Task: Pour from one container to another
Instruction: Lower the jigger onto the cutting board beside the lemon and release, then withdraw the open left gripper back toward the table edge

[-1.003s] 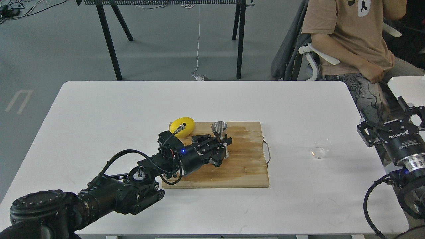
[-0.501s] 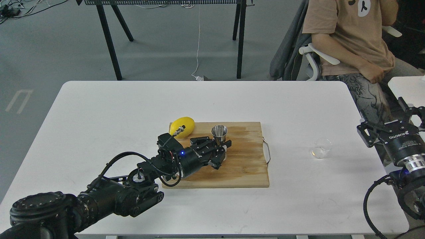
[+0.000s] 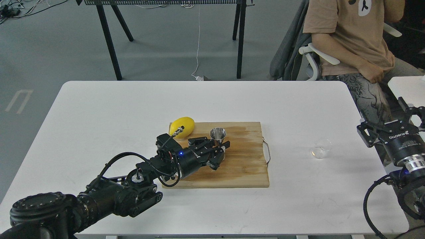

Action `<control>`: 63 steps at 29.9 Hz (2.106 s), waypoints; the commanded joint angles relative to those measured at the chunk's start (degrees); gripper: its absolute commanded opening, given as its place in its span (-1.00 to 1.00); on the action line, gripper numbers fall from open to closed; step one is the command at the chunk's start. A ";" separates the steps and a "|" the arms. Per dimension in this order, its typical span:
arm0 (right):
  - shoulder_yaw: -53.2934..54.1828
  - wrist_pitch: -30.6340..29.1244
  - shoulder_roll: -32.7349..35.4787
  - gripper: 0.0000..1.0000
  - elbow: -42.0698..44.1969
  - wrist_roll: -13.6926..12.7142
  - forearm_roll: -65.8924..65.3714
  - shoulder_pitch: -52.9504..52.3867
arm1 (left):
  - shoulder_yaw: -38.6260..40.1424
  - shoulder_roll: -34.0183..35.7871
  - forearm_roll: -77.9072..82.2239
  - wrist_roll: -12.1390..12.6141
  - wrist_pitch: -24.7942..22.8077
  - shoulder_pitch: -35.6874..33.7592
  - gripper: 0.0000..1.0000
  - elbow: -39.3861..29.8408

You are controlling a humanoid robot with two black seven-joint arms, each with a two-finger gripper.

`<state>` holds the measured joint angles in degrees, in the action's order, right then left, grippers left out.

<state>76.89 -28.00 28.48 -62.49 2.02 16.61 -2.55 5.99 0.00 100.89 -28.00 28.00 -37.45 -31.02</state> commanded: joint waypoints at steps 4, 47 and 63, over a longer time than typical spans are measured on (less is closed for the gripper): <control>0.02 0.00 0.00 0.98 0.00 0.00 0.00 0.00 | -0.02 0.00 0.10 0.00 0.00 0.35 0.13 0.25; -0.07 0.00 0.00 0.98 -0.35 -0.09 0.09 0.35 | 0.25 5.36 0.10 0.00 0.00 5.01 0.97 -1.93; 0.02 0.00 0.00 0.98 -2.27 -0.09 0.09 0.35 | 20.88 36.30 -31.35 0.00 -33.66 5.36 0.96 -28.93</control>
<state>77.00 -28.00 28.48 -63.35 1.93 16.70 -2.20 20.93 34.45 74.79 -28.00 8.91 -32.71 -59.95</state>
